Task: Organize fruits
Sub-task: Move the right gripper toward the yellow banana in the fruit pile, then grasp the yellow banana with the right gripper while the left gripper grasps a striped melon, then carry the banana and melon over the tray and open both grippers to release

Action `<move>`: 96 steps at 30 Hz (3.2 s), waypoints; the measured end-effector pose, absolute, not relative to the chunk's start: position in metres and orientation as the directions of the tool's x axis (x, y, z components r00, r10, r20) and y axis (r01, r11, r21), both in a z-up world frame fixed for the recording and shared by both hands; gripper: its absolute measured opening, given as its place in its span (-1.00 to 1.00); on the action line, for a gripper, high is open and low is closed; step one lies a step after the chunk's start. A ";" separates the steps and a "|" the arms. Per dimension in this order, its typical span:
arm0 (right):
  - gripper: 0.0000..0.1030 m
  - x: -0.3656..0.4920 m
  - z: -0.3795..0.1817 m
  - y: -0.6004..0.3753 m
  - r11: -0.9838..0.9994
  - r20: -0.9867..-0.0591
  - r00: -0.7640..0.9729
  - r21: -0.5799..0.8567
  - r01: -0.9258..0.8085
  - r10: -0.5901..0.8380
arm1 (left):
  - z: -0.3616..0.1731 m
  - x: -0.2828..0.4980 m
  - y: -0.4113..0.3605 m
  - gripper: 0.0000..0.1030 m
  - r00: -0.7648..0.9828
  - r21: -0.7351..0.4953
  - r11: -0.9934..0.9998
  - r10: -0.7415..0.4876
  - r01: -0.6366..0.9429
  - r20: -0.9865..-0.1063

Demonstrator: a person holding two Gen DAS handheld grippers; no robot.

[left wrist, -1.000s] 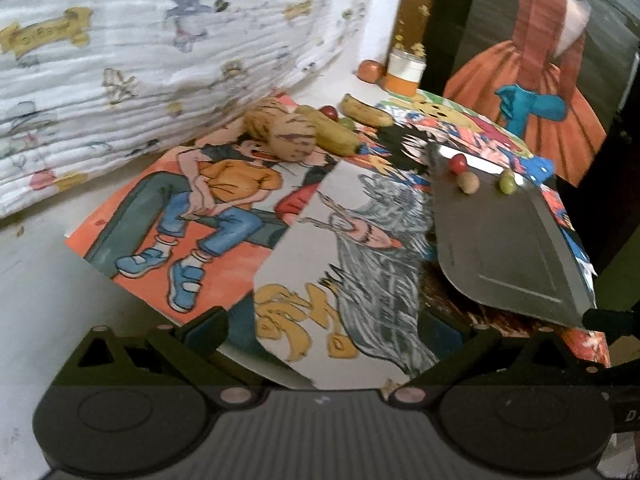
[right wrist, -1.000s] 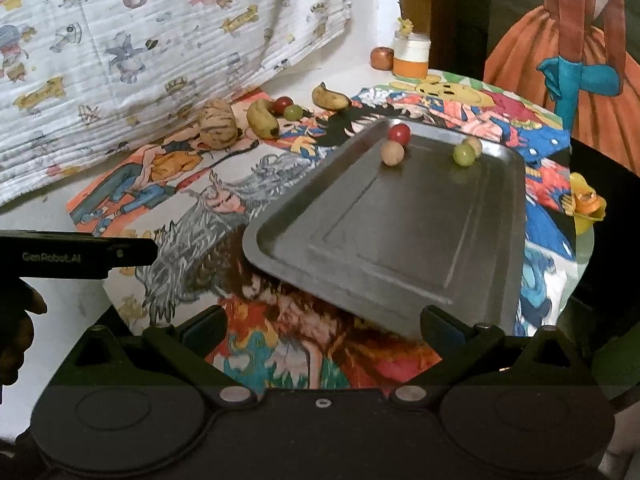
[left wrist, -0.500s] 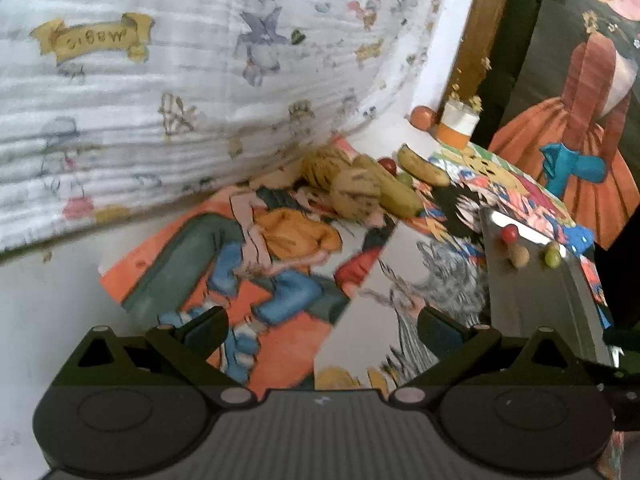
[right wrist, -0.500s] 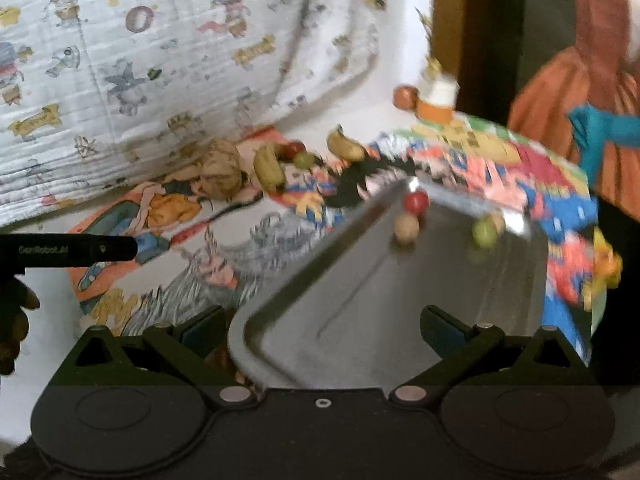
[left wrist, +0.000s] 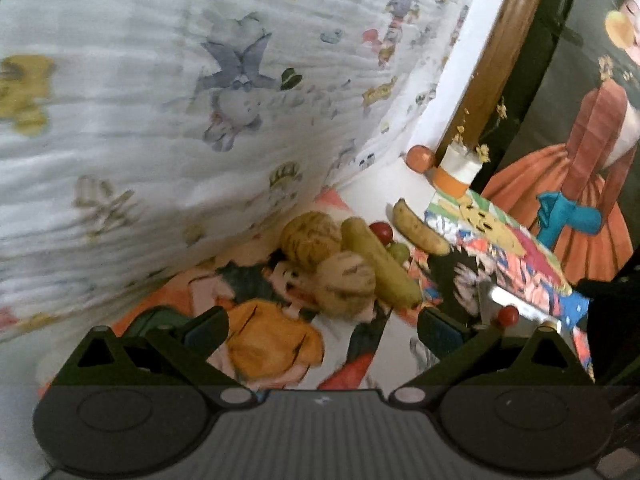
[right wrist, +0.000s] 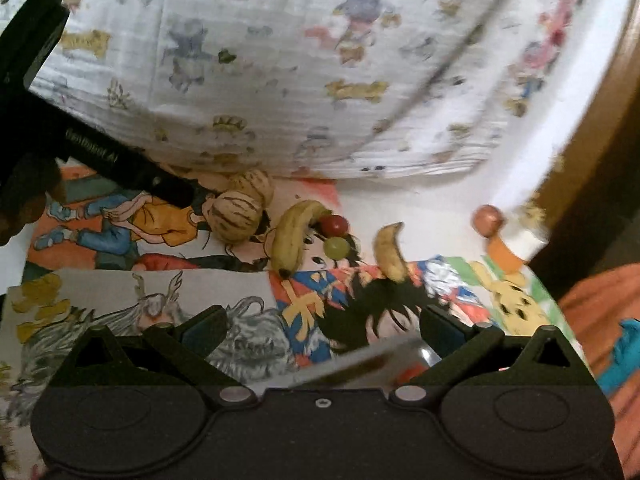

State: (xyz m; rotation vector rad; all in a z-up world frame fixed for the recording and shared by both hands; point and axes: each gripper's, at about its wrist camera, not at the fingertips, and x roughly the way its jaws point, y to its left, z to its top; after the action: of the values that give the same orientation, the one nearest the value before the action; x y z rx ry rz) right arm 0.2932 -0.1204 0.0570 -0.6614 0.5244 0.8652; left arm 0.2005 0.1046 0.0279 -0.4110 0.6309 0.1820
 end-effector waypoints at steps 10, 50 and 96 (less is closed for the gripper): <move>0.66 0.331 0.024 -0.071 0.327 -0.691 0.465 -0.333 -0.884 0.553 | 0.007 0.242 0.119 0.97 0.794 -0.398 0.867 -0.004 -0.300 -0.607; -0.40 0.331 0.004 -0.069 0.364 -0.727 0.330 -0.118 -0.924 0.602 | -0.007 0.254 0.117 0.06 0.764 -0.439 0.851 -0.072 -0.288 -0.641; -0.36 0.278 0.037 -0.184 0.631 -0.587 0.552 -0.087 -0.771 0.593 | 0.033 0.227 0.059 0.06 0.781 -0.415 0.882 -0.092 -0.224 -0.617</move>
State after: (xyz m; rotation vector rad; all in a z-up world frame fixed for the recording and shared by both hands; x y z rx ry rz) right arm 0.2776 -0.1835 0.0372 -0.3563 0.5485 0.8271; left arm 0.2273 0.0595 0.0333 -0.4951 0.6773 0.0743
